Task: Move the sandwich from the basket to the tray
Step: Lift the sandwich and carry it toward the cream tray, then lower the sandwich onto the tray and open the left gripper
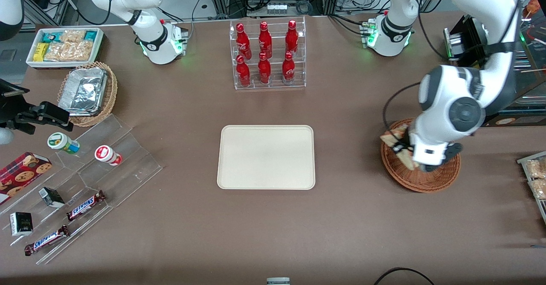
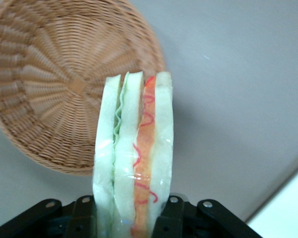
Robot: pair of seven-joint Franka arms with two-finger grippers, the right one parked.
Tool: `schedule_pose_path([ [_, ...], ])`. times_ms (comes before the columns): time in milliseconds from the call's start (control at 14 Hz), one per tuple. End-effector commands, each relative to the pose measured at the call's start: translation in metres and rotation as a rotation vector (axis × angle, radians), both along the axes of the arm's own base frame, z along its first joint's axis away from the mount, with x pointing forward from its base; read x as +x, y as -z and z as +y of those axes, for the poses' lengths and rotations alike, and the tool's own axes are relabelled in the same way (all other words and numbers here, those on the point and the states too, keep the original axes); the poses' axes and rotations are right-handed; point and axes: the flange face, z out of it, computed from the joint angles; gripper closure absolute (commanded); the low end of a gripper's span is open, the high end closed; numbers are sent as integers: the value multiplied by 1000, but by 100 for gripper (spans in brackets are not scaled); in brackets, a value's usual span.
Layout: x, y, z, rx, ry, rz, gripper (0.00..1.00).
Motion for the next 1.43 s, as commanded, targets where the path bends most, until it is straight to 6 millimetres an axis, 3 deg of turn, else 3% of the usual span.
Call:
schedule_pose_path([
  [0,-2,10,-60,15,138,4,67],
  [286,3,43,-179,-30,317,-3,68],
  [500,-11,66,-237,-96,434,-17,72],
  [714,-27,94,-267,-109,479,-28,76],
  [1143,-26,149,-281,-136,493,-72,71],
  [1357,-27,153,-282,-141,514,-69,67],
])
